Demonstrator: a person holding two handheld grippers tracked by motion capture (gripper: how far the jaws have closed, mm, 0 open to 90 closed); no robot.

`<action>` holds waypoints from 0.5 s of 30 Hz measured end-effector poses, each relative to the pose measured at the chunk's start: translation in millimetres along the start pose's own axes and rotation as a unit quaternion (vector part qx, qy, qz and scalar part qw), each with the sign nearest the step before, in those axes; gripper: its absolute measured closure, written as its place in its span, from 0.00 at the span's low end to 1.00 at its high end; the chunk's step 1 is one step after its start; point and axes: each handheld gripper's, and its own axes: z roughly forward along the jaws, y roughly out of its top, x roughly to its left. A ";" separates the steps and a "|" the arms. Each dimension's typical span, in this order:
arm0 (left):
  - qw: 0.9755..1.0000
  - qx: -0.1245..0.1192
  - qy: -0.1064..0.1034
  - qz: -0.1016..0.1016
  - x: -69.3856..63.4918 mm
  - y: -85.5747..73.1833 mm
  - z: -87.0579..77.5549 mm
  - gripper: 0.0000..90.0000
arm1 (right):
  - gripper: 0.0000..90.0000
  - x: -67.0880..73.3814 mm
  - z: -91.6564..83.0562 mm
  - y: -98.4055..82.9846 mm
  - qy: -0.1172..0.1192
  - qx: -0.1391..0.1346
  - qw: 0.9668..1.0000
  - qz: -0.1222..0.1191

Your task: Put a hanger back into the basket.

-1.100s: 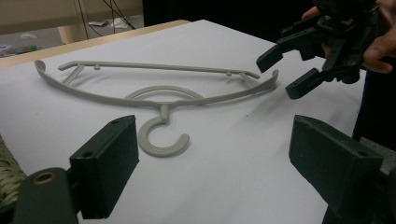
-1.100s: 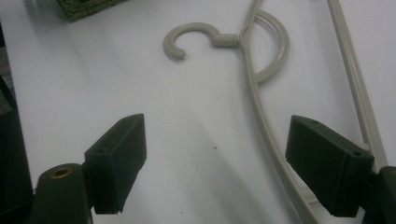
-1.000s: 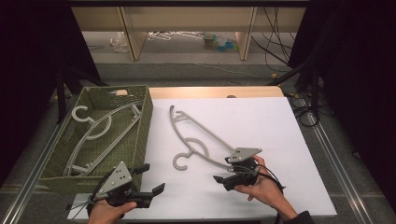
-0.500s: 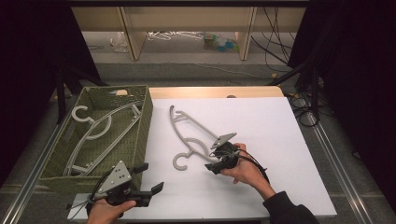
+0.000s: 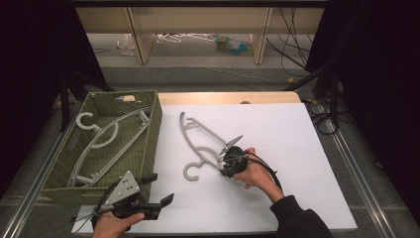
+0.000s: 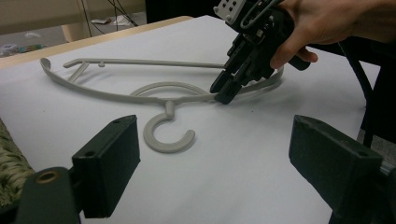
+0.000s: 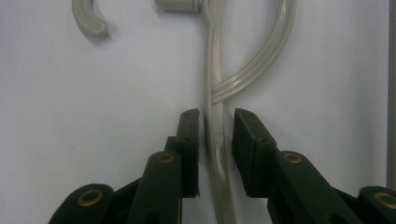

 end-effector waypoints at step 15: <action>1.000 0.000 0.002 0.002 0.2 -0.2 -0.1 0.19 | 0.86 2.7 1.5 10.5 -0.002 0.036 0.999 -0.029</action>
